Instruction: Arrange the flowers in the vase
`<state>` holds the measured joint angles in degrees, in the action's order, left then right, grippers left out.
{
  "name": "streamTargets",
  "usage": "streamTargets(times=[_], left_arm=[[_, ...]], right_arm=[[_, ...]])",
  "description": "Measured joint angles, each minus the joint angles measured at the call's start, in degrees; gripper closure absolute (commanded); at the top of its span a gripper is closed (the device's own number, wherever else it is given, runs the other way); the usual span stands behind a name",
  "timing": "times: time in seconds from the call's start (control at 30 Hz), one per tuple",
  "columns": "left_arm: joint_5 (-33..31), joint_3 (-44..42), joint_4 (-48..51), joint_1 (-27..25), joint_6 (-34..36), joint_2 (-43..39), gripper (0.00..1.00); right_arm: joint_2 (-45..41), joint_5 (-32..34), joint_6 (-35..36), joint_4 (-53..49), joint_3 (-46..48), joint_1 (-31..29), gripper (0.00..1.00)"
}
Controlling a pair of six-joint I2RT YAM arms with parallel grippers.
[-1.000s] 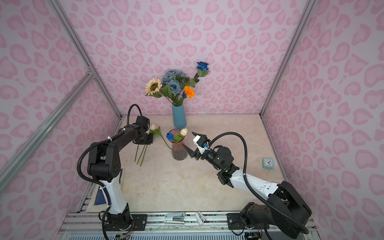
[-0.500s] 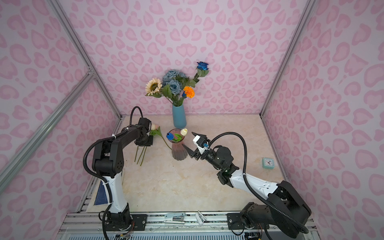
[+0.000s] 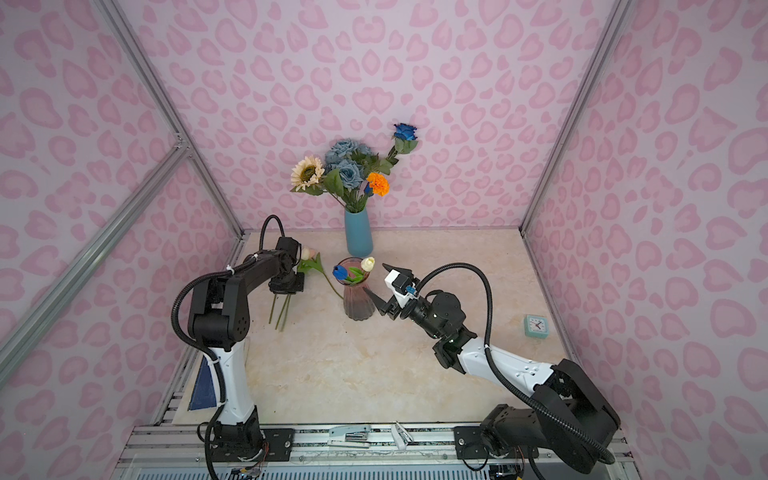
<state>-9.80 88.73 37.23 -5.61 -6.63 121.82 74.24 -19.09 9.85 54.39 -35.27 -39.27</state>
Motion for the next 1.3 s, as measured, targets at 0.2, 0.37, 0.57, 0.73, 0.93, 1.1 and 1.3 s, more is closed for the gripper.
streamTargets(times=[0.2, 0.37, 0.57, 0.73, 0.93, 1.1, 1.3], left_arm=[[1.2, 0.3, 1.9, 0.0, 0.0, -2.5, 0.96], [1.2, 2.3, 2.9, 0.0, 0.0, -6.4, 0.97], [2.5, 2.6, 4.2, 0.0, 0.1, -7.5, 0.97], [4.5, 3.8, 7.0, 0.0, 0.0, -9.6, 0.97], [3.7, 11.3, 13.9, -0.7, -0.4, -12.8, 0.97], [2.4, 13.2, 18.6, -0.9, 0.1, -14.4, 0.97], [-3.0, 12.3, 21.4, -1.7, 1.8, -13.9, 0.97]], right_arm=[[-0.4, 0.0, 0.0, -0.1, 0.0, 0.0, 0.25], [-0.4, 0.0, 0.0, 0.0, 0.0, 0.0, 0.25], [-0.3, 0.0, -0.2, 0.2, 0.0, 0.0, 0.25], [-1.2, 0.0, -0.2, -0.1, 0.2, 0.0, 0.25], [-1.6, 0.2, -0.2, -0.1, 0.4, 0.0, 0.25], [-0.5, 0.2, -0.2, 0.2, 0.4, 0.1, 0.25], [-0.4, 0.2, -0.2, 1.1, 0.4, 0.1, 0.25]])
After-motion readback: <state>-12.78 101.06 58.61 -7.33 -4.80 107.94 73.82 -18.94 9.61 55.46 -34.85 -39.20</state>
